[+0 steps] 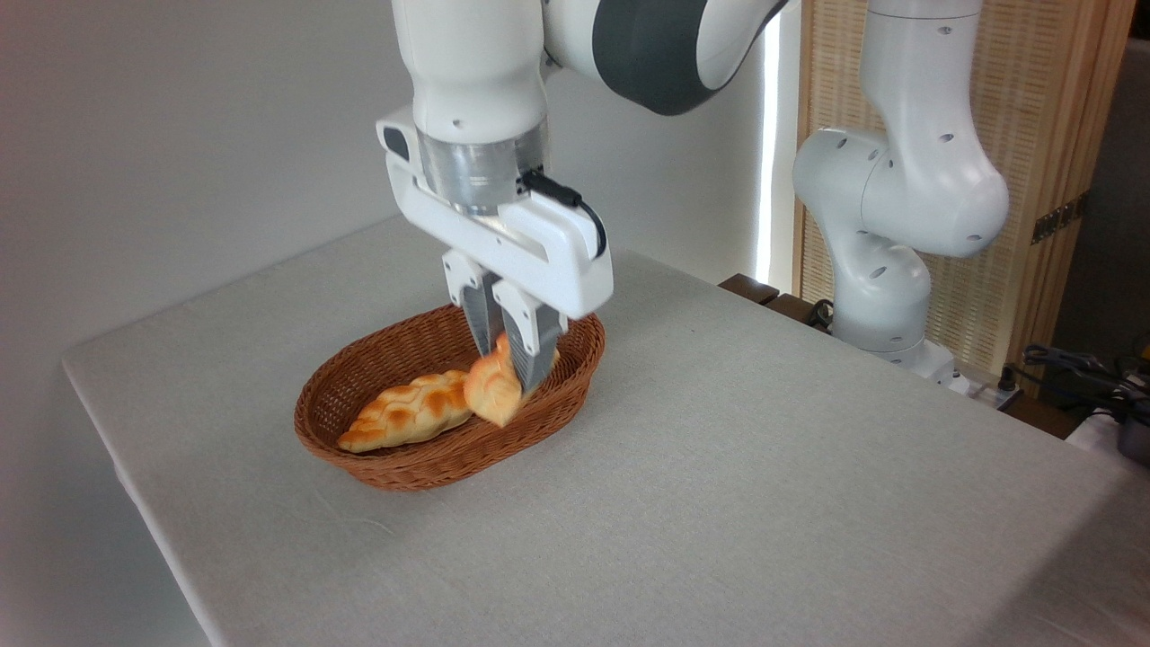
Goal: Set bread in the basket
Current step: 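Carry the held bun over the basket and lower it inside, then open the gripper to release the bun and raise it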
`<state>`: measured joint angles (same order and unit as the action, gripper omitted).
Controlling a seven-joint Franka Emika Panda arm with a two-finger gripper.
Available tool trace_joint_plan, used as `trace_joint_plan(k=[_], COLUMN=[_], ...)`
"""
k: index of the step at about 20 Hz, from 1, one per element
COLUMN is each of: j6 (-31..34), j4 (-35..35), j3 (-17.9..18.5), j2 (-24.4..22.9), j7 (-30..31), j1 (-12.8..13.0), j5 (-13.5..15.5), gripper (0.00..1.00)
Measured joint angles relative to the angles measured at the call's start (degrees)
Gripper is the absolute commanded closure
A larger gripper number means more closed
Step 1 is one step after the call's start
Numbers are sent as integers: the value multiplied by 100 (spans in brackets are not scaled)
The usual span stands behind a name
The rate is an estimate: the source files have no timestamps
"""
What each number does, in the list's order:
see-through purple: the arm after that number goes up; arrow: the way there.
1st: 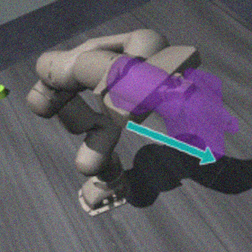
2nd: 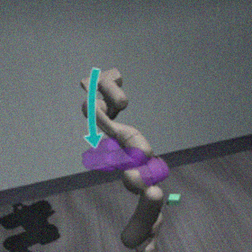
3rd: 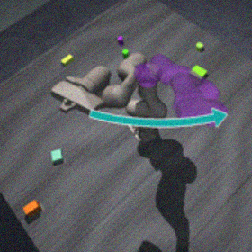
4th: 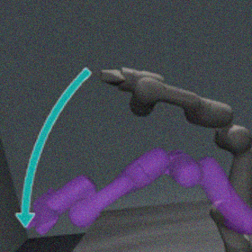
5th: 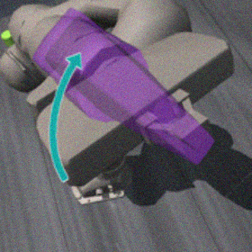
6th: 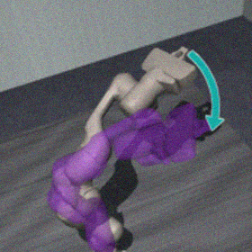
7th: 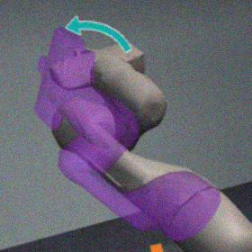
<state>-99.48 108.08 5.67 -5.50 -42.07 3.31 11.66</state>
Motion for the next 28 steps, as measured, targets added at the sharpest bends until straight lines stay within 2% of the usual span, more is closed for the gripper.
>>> trace_joint_plan(k=[2, 3, 6, 8, 9, 10, 11, 16, 28], j6=[107, 141, 164, 190, 201, 208, 212, 213, 212], j4=[4, 14, 82, 144, 187, 239, 300, 560, 580], j3=[-240, -419, -977, -1227, -1332, -1430, -1512, -1693, -1703], j2=[-10, -6, 15, 23, 25, 27, 31, 83, 140], j7=[294, 479, 999, 1208, 1271, 1317, 1331, 1332, 1331], j1=[12, 22, 59, 76, 79, 79, 80, 124, 133], j5=[195, 230, 273, 461, 525, 548, 552, 570, 572], gripper=[66, 61, 55, 32, 31, 21, 2, 0, 0])
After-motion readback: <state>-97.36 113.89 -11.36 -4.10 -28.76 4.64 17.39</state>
